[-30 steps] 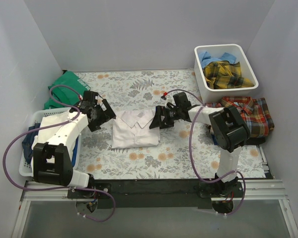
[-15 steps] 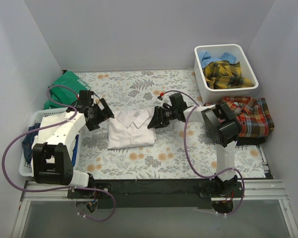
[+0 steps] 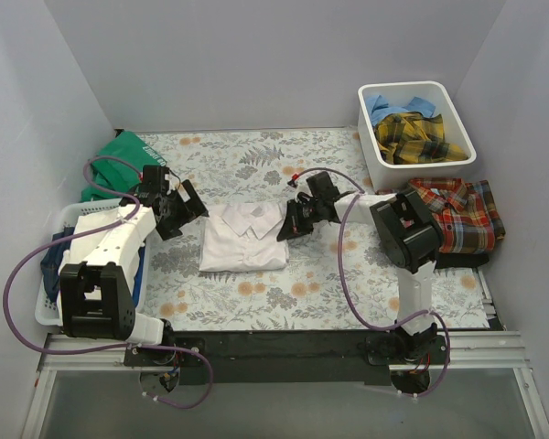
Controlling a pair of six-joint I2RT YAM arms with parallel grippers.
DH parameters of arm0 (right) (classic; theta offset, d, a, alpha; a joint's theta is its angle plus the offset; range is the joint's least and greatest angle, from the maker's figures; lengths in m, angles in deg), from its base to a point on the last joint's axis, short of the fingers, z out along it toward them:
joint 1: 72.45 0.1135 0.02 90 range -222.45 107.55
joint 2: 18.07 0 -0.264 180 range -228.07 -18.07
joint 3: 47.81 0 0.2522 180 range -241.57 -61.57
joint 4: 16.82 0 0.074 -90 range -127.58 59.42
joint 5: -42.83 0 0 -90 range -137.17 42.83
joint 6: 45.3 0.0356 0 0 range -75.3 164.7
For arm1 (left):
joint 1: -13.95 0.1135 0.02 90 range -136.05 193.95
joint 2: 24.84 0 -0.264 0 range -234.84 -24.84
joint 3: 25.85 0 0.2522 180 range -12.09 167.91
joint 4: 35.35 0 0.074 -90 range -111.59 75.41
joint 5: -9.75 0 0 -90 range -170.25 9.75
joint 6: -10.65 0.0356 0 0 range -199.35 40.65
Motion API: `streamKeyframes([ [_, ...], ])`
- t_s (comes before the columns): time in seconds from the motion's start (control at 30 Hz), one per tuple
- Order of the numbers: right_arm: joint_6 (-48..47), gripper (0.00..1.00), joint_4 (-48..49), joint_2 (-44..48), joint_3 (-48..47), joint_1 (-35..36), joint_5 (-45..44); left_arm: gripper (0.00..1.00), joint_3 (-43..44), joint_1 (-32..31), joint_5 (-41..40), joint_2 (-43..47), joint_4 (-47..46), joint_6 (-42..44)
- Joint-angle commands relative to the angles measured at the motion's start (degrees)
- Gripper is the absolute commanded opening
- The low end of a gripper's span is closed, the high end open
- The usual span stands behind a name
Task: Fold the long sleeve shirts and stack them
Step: Neatly place the folded shirt to the corner
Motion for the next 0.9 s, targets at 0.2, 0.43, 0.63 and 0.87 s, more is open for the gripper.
streamKeyframes([
  [0.2, -17.10, 0.01, -35.40, 15.32, -3.61, -7.36, -14.98, 0.98, 1.90, 0.35, 2.52, 0.48, -2.32, 1.06],
  [0.43, -21.77, 0.01, -50.08, 23.59, -11.08, -14.91, -22.36, 0.98, 0.85, 0.35, 6.91, 0.75, -4.25, 1.15],
  [0.63, -24.33, 0.01, -58.54, 30.18, -17.59, -21.42, -28.43, 0.97, -1.00, 0.35, 9.38, 0.66, -5.13, 0.62],
  [0.87, -24.68, 0.01, -58.89, 39.14, -15.84, -29.33, -32.04, 0.96, -1.18, 0.26, 10.44, 0.40, -5.31, 0.36],
])
